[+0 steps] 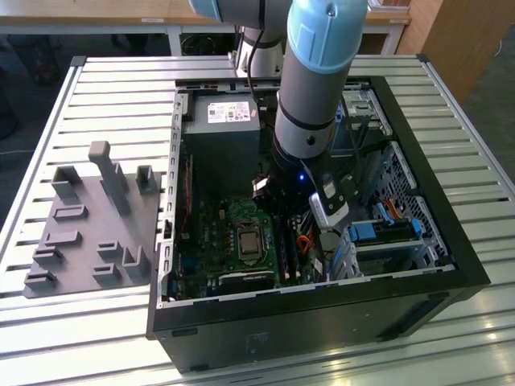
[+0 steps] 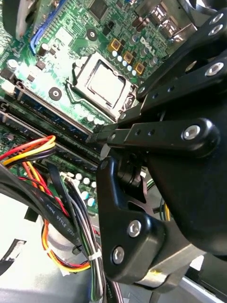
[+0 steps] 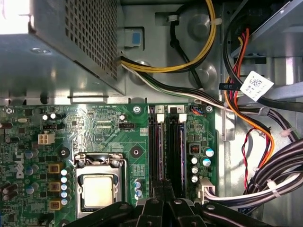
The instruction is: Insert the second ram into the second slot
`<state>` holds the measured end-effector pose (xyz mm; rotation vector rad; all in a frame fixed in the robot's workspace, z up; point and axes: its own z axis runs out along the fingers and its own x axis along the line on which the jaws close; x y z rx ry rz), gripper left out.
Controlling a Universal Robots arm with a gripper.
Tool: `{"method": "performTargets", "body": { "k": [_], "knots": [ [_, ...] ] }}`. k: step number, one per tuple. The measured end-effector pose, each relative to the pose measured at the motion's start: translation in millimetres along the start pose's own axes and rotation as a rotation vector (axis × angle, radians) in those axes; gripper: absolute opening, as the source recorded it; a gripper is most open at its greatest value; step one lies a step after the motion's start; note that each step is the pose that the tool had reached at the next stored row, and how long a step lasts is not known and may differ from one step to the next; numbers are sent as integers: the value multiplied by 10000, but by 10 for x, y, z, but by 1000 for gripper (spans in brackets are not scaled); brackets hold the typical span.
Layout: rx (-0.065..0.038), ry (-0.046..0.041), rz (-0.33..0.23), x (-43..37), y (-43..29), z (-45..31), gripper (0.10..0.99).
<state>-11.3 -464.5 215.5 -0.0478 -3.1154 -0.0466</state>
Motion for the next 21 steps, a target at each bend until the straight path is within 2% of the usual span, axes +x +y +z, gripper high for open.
{"method": "performTargets", "body": {
  "k": [3,5,15,21],
  "knots": [
    [-45,-8,-2,0,6,-35,106],
    [-16,1,-1,2,2,-80,106],
    [-20,2,-2,6,6,-194,106],
    [-21,2,-13,18,7,-239,106]
  ]
}}
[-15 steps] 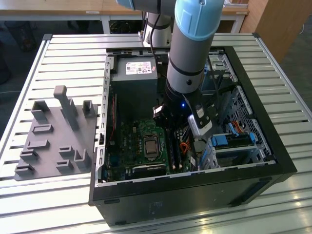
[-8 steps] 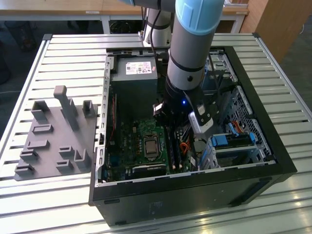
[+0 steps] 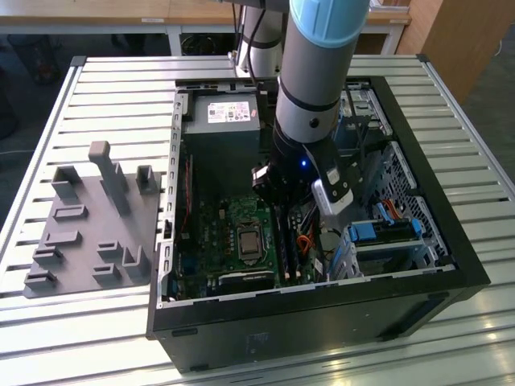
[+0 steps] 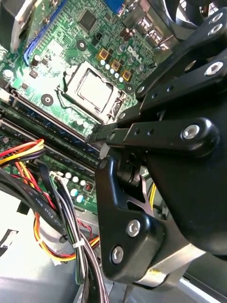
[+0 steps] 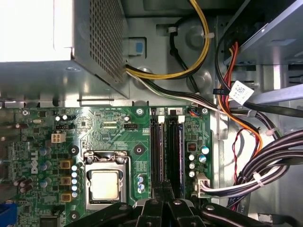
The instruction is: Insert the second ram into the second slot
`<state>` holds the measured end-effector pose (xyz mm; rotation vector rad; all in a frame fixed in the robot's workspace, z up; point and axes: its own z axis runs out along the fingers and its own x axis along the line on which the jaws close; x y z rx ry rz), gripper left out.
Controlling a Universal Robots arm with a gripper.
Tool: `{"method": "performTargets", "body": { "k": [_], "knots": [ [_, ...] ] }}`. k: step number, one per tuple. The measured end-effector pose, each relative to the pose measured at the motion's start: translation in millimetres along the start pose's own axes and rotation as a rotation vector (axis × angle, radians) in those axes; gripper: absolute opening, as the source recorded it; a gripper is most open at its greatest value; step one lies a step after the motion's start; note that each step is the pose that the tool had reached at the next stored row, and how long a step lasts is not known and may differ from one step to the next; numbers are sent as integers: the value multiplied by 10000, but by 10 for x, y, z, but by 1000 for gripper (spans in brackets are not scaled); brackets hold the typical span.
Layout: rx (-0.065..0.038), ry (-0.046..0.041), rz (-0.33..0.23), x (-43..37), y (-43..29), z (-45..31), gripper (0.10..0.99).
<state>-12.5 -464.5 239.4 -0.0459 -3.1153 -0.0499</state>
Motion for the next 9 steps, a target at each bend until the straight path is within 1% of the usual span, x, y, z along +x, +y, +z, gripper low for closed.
{"method": "performTargets", "body": {
  "k": [9],
  "knots": [
    [-12,1,-14,2,1,-10,106]
  ]
}}
